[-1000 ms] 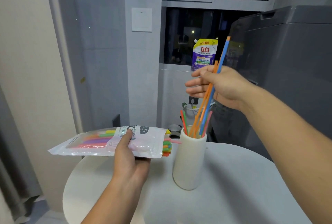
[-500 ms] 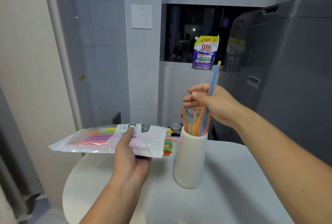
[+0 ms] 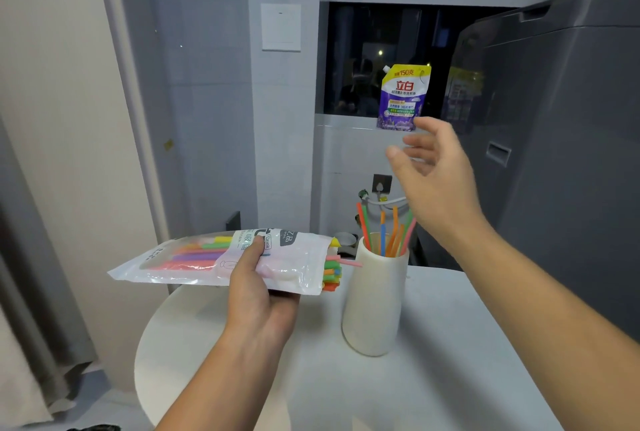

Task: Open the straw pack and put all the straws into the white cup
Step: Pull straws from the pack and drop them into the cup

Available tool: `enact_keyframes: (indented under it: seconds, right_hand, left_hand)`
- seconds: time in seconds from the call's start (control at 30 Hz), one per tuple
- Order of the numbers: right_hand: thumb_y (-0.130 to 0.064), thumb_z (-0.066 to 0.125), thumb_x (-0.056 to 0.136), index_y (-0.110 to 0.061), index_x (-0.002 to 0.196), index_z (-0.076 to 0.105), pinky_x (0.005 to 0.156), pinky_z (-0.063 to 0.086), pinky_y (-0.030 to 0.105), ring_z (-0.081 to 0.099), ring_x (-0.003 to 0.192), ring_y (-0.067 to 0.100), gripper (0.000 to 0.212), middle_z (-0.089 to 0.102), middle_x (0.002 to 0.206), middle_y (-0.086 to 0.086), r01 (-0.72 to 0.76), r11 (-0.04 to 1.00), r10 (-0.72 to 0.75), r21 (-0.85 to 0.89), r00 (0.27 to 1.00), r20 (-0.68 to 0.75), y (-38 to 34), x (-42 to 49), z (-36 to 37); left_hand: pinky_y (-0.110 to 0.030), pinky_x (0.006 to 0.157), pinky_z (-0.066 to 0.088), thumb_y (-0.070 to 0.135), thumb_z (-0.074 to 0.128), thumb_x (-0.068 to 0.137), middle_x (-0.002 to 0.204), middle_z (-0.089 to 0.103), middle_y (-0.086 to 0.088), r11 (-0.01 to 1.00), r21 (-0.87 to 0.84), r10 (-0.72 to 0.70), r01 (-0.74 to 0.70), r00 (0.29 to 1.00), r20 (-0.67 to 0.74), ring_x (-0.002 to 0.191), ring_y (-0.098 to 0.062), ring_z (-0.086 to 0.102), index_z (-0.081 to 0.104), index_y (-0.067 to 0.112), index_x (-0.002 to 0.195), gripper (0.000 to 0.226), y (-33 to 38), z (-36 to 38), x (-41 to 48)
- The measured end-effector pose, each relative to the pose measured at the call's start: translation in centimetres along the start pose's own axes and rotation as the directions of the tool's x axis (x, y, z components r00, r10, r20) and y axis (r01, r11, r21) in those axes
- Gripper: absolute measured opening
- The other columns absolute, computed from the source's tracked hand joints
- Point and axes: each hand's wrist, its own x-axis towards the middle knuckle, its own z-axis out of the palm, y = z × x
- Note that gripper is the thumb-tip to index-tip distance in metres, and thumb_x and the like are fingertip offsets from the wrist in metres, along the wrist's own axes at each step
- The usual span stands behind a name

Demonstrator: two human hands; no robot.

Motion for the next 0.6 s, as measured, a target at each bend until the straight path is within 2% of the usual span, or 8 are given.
enact_keyframes:
  seconds: [0.07,0.13,0.2,0.27,0.33,0.43,0.5,0.6]
  right_hand:
    - [-0.029,0.061,0.099,-0.021,0.117,0.059,0.075,0.051,0.019,0.060,0.092,0.006,0.020,0.064,0.105,-0.004,0.135,0.991,-0.133,0.006,0.985,-0.106,-1.7,-2.4,-0.2]
    - [-0.031,0.054,0.098,-0.021,0.094,0.061,0.065,0.047,0.021,0.056,0.073,0.005,0.012,0.061,0.081,-0.011,0.179,0.982,-0.171,0.057,0.977,-0.125,-2.7,-5.5,0.0]
    - [-0.044,0.051,0.093,-0.028,0.086,0.058,0.061,0.046,0.024,0.055,0.065,0.007,0.018,0.060,0.073,-0.006,0.041,0.983,-0.023,0.182,0.995,-0.096,-3.2,-9.0,0.5]
    - [-0.058,0.051,0.087,-0.033,0.088,0.057,0.066,0.049,0.030,0.061,0.067,0.009,0.025,0.065,0.078,-0.005,-0.226,0.931,0.251,0.287,0.966,-0.054,-3.3,-11.6,1.3]
    - [-0.062,0.052,0.091,-0.032,0.096,0.057,0.071,0.052,0.034,0.066,0.073,0.008,0.030,0.068,0.090,-0.003,-0.515,0.802,0.516,0.303,0.853,0.086,-3.0,-12.9,2.3]
    - [-0.058,0.056,0.094,-0.017,0.106,0.064,0.083,0.058,0.042,0.073,0.088,0.025,0.043,0.074,0.104,0.013,-0.730,0.395,0.698,0.558,0.634,0.335,-2.8,-13.4,3.6]
    - [-0.057,0.062,0.089,-0.010,0.105,0.070,0.092,0.053,0.046,0.071,0.093,0.030,0.051,0.076,0.105,0.018,-0.679,0.171,0.670,0.714,0.612,0.421,-3.2,-13.5,4.2]
    - [-0.052,0.061,0.093,-0.005,0.118,0.072,0.108,0.048,0.051,0.070,0.111,0.034,0.054,0.075,0.117,0.020,-0.602,0.089,0.651,0.794,0.638,0.411,-3.4,-13.5,5.1]
  left_hand:
    - [-0.069,0.106,0.043,0.020,0.062,0.098,0.132,0.071,-0.011,1.000,-0.004,0.001,-0.001,1.000,0.003,0.123,-0.035,0.066,0.059,0.015,0.139,0.041,0.3,0.2,-0.2]
    - [-0.069,0.104,0.045,0.022,0.061,0.099,0.130,0.072,-0.012,1.000,-0.008,0.018,-0.017,1.000,0.017,0.120,-0.036,0.068,0.060,0.015,0.137,0.039,0.7,0.5,-0.4]
    - [-0.065,0.099,0.051,0.024,0.060,0.100,0.119,0.077,-0.010,0.999,0.016,0.050,-0.051,0.998,0.046,0.108,-0.033,0.074,0.065,0.015,0.127,0.028,1.4,0.8,-0.6]
    - [-0.061,0.090,0.056,0.028,0.059,0.101,0.105,0.079,-0.009,0.994,0.067,0.085,-0.092,0.992,0.098,0.097,-0.032,0.077,0.065,0.016,0.117,0.021,2.0,1.4,-0.9]
    - [-0.062,0.093,0.055,0.028,0.062,0.099,0.107,0.077,-0.008,0.986,0.087,0.130,-0.141,0.984,0.125,0.107,-0.032,0.074,0.066,0.018,0.115,0.019,2.3,2.2,-1.4]
    - [-0.053,0.103,0.054,0.024,0.066,0.097,0.126,0.073,-0.008,0.981,0.073,0.171,-0.181,0.977,0.124,0.119,-0.026,0.069,0.065,0.014,0.131,0.036,1.9,3.2,-2.5]
    - [-0.049,0.102,0.055,0.023,0.068,0.096,0.128,0.073,-0.010,0.980,0.090,0.165,-0.175,0.980,0.111,0.115,-0.024,0.071,0.063,0.011,0.136,0.042,1.0,3.6,-3.3]
    - [-0.050,0.099,0.057,0.020,0.070,0.094,0.122,0.075,-0.012,0.973,0.144,0.175,-0.183,0.982,0.068,0.109,-0.027,0.074,0.068,0.012,0.125,0.032,-0.7,3.2,-3.9]
